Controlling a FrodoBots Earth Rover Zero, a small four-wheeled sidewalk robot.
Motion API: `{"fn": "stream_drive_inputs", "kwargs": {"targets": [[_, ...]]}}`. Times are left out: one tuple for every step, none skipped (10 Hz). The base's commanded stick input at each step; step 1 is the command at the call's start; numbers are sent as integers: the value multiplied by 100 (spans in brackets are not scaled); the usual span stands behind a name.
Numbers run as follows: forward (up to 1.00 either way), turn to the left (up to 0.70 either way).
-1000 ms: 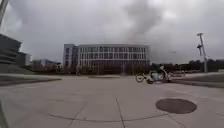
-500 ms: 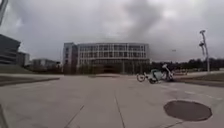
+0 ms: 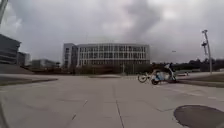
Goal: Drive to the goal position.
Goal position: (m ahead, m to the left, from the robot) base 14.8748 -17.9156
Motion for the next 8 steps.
{"fn": "stream_drive_inputs", "kwargs": {"targets": [[70, 0], [70, 0], [70, 0], [70, 0], [70, 0], [70, 0], [70, 0], [70, 0]]}}
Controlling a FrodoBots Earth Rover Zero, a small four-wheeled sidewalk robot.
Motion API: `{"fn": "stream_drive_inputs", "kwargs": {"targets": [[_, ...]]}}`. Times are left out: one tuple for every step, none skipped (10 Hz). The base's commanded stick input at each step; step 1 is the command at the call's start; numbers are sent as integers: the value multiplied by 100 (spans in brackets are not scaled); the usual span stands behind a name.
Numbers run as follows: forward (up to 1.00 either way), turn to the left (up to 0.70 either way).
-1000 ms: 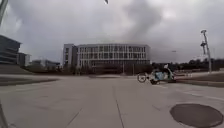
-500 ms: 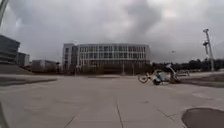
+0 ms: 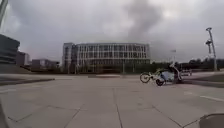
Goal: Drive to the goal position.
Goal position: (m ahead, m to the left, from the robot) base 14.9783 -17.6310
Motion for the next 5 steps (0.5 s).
{"fn": "stream_drive_inputs", "kwargs": {"targets": [[70, 0], [70, 0], [70, 0], [70, 0], [70, 0]]}}
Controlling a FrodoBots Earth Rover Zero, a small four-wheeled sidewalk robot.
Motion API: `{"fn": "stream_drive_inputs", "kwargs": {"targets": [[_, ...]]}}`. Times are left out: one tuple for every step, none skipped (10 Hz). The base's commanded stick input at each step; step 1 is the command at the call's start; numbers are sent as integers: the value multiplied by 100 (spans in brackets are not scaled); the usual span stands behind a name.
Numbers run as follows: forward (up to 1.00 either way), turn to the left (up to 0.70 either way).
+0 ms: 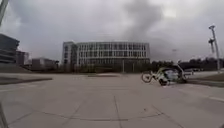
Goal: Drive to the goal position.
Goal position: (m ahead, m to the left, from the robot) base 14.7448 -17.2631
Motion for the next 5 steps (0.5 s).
{"fn": "stream_drive_inputs", "kwargs": {"targets": [[70, 0], [70, 0], [70, 0], [70, 0], [70, 0]]}}
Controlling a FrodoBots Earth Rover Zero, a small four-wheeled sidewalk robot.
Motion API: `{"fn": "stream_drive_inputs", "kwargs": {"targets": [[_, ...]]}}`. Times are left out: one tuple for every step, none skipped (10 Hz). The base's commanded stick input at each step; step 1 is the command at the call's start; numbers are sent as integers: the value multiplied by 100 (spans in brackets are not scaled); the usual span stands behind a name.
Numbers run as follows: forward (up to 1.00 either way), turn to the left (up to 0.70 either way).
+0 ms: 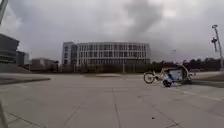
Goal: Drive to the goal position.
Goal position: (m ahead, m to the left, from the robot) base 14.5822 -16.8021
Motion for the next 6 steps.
{"fn": "stream_drive_inputs", "kwargs": {"targets": [[70, 0], [70, 0], [70, 0], [70, 0], [70, 0], [70, 0]]}}
